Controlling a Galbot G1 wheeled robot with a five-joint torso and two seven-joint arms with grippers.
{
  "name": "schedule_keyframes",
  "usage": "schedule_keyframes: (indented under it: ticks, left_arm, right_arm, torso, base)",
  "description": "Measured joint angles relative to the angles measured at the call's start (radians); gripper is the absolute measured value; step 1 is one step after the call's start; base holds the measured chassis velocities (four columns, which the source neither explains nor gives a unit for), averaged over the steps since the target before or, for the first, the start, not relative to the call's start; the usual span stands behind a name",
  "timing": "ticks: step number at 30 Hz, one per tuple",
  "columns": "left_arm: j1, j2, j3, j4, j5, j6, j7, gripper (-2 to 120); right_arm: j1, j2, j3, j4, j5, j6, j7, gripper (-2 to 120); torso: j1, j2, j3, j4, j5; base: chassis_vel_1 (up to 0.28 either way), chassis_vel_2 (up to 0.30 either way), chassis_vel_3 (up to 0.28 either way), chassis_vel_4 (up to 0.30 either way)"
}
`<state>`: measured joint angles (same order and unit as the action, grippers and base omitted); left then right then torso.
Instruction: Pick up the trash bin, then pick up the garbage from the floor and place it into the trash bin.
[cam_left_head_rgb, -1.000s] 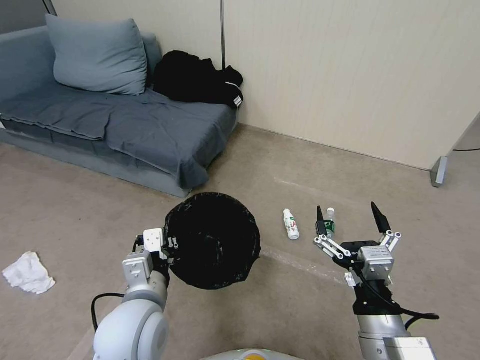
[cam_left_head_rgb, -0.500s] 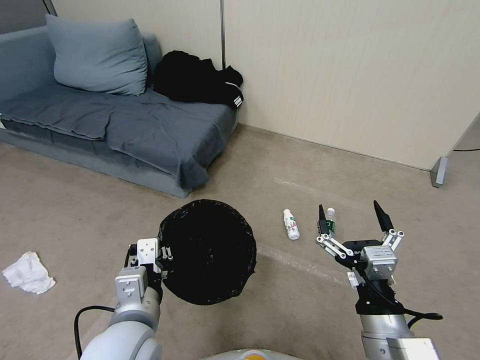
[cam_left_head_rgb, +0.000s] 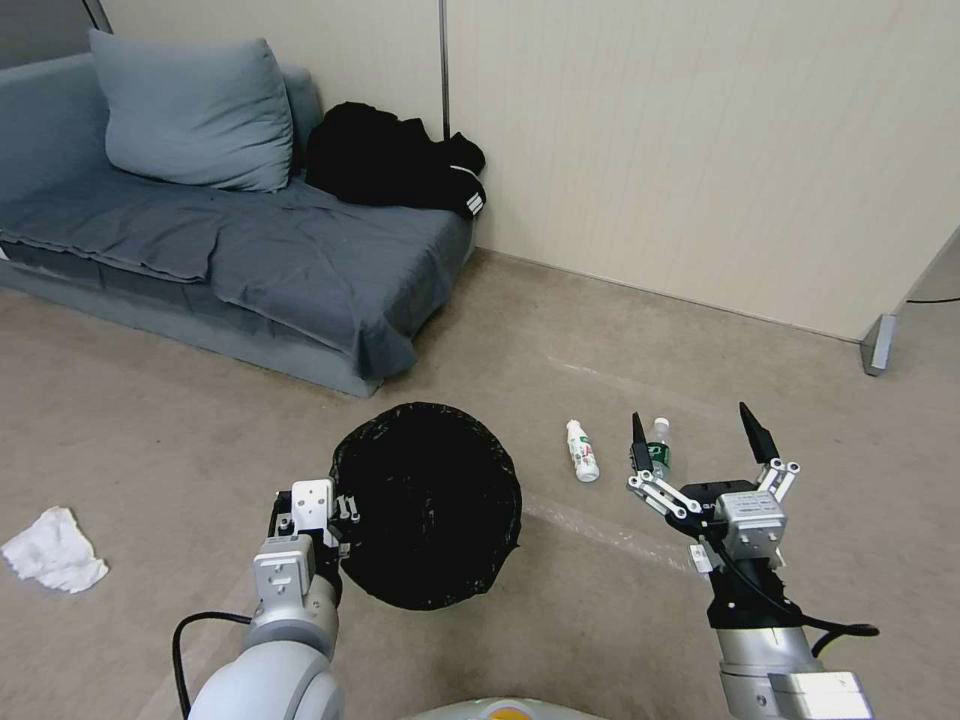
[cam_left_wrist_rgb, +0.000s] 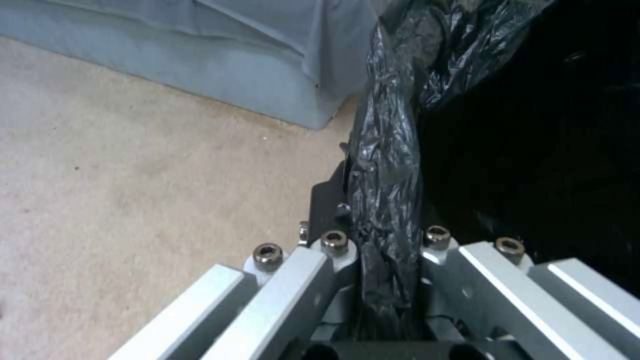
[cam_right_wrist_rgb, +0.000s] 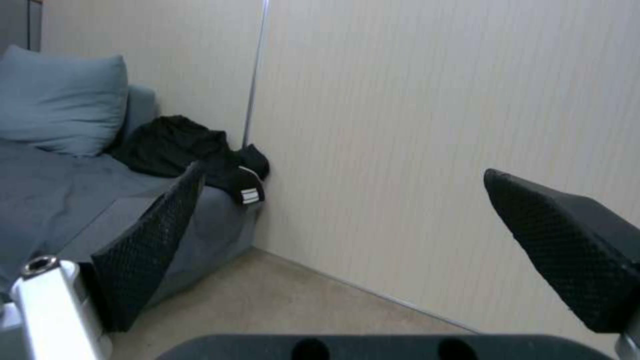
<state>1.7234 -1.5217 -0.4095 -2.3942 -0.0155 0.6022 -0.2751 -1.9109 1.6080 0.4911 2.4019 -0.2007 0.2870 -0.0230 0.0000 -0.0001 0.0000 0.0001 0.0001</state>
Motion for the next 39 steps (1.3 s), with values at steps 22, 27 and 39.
schedule_keyframes:
  ticks: [22, 27, 39]
  left_arm:
    - [-0.009, 0.007, -0.009, 0.011, -0.004, -0.003, 0.012, 1]
    - [-0.009, 0.014, -0.017, 0.006, -0.013, -0.003, 0.012, 1]
    - [-0.008, 0.025, -0.018, 0.006, -0.021, -0.002, 0.012, 1]
  right_arm:
    - [0.025, 0.000, 0.027, -0.010, 0.039, -0.007, -0.011, 100]
    - [0.066, -0.007, 0.051, -0.014, 0.070, -0.064, 0.032, 100]
    - [0.243, -0.221, 0.103, -0.090, 0.357, -0.527, 0.184, 100]
  torso:
    - [0.000, 0.000, 0.000, -0.0002, 0.0000]
    - [0.000, 0.000, 0.000, -0.0002, 0.0001]
    - [0.000, 0.000, 0.000, -0.0001, 0.0002]
  base:
    - [-0.067, 0.066, 0.072, -0.069]
    - [0.000, 0.000, 0.000, 0.000]
    - [0.000, 0.000, 0.000, 0.000]
